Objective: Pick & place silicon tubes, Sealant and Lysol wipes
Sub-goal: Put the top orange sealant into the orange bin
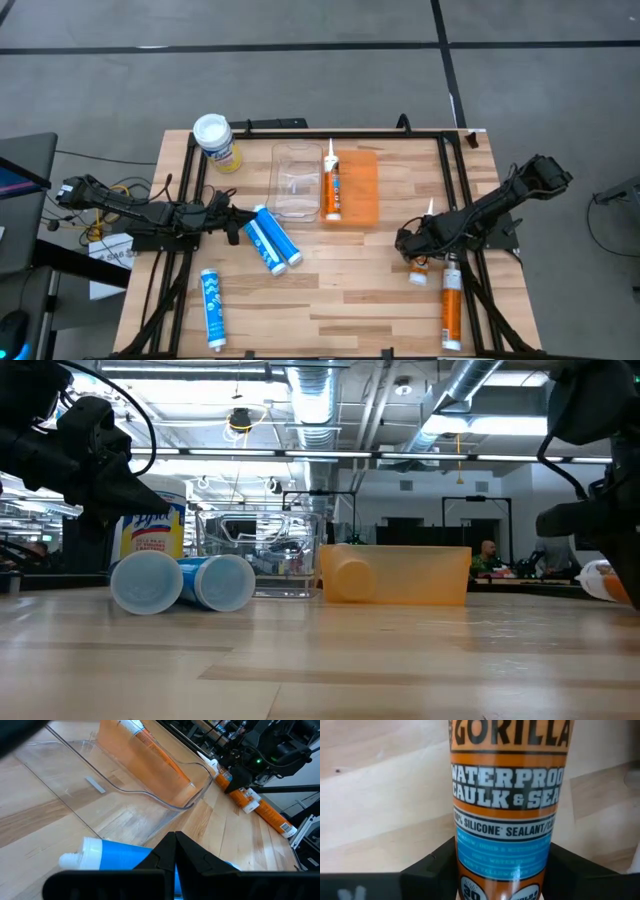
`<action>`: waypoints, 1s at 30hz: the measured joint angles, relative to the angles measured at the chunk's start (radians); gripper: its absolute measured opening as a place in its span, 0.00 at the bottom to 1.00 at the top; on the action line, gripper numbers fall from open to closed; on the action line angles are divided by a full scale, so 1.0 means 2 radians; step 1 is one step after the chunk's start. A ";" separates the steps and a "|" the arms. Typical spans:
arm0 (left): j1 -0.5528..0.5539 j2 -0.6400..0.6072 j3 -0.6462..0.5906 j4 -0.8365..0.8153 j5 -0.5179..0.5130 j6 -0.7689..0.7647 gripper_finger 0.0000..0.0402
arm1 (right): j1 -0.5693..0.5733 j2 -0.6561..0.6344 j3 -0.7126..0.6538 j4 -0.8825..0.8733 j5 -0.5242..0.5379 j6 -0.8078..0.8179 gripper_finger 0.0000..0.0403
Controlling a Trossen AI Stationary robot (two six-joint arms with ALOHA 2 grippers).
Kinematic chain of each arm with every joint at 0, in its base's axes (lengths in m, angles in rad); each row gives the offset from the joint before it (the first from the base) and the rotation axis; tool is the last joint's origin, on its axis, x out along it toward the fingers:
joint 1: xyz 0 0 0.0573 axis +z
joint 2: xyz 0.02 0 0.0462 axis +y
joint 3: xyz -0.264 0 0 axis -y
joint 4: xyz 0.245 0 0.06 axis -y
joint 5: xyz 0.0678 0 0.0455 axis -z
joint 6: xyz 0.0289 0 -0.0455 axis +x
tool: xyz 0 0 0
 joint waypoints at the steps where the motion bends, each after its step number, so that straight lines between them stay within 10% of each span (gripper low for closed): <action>1: 0.000 0.000 0.000 0.000 0.000 0.000 0.00 | 0.000 0.000 0.003 -0.001 0.000 0.000 0.48; 30: 0.000 0.000 0.000 0.000 0.016 0.000 0.00 | -0.087 -0.001 0.314 -0.154 0.104 -0.227 0.46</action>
